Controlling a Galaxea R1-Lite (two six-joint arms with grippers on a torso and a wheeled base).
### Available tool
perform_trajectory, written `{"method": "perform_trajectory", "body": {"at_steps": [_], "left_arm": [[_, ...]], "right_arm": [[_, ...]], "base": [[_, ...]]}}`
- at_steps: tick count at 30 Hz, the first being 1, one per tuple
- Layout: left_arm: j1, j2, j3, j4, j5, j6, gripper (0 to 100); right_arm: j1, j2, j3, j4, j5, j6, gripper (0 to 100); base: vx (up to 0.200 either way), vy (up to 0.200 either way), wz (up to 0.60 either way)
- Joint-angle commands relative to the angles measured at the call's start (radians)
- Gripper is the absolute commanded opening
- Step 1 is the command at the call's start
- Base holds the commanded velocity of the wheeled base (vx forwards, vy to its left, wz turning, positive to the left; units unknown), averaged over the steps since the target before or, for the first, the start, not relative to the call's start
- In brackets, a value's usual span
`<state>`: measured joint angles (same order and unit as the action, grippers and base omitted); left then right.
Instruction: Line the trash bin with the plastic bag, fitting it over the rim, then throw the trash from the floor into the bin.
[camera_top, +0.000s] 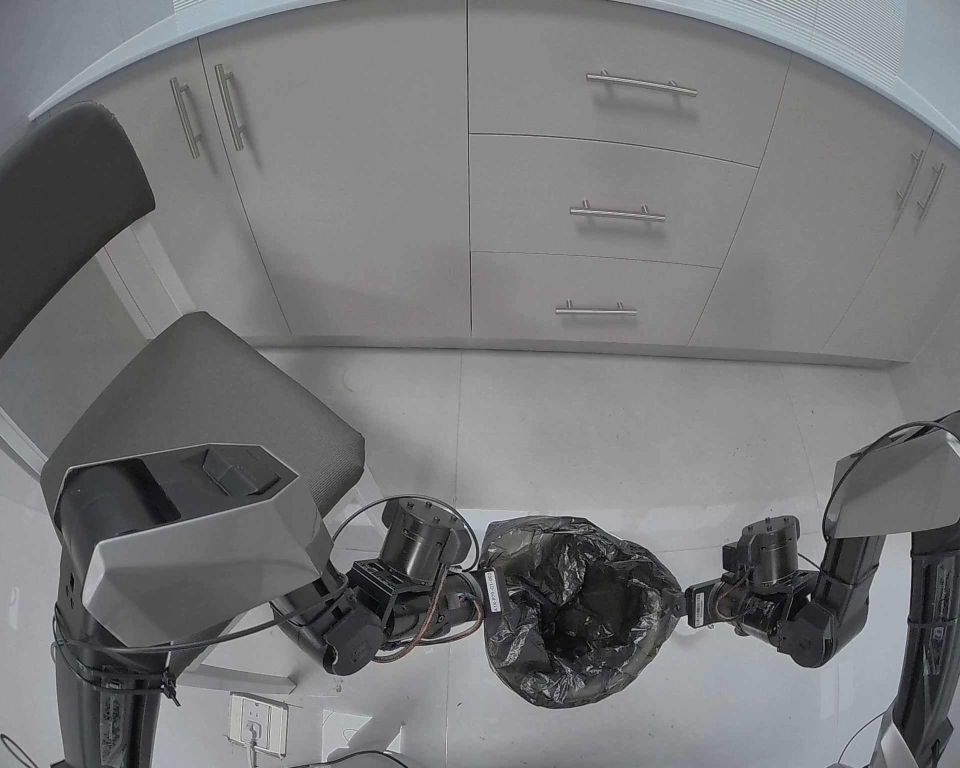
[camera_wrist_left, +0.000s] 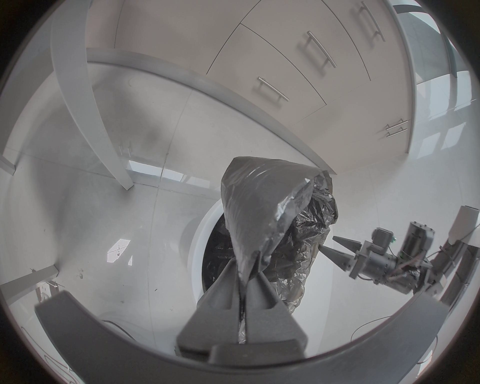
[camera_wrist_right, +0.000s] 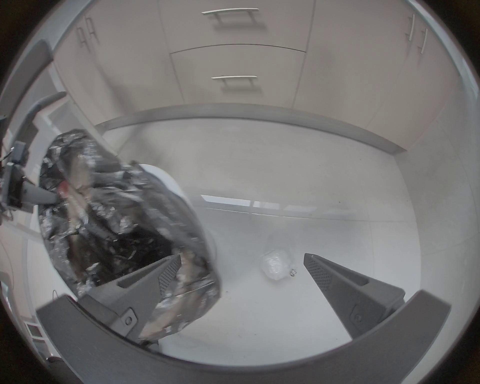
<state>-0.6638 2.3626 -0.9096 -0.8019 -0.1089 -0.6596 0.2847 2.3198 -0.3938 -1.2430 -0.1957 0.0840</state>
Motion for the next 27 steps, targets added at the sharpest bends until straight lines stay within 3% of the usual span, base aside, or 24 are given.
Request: {"method": "perform_trajectory", "body": {"at_steps": [1, 6, 14, 19, 27], "left_arm": [[0.000, 0.003, 0.000, -0.002, 0.015, 0.001, 0], [-0.002, 0.004, -0.002, -0.002, 0.023, 0.001, 0], [0.000, 0.003, 0.000, -0.002, 0.023, 0.000, 0], [0.000, 0.000, 0.000, -0.002, 0.023, 0.000, 0], [0.000, -0.005, 0.005, -0.002, 0.021, 0.000, 0]], "right_arm": [[0.083, -0.088, 0.066, -0.016, 0.001, 0.008, 100], [0.140, -0.134, 0.058, -0.013, 0.001, 0.008, 100], [0.160, -0.017, -0.226, 0.100, 0.006, -0.001, 100], [0.197, 0.020, -0.338, 0.163, 0.007, -0.003, 100], [0.188, 0.092, -0.487, 0.221, 0.007, -0.001, 100]], "base": [[0.000, 0.000, 0.00], [0.000, 0.000, 0.00], [0.000, 0.000, 0.00], [0.000, 0.000, 0.00], [0.000, 0.000, 0.00]]}}
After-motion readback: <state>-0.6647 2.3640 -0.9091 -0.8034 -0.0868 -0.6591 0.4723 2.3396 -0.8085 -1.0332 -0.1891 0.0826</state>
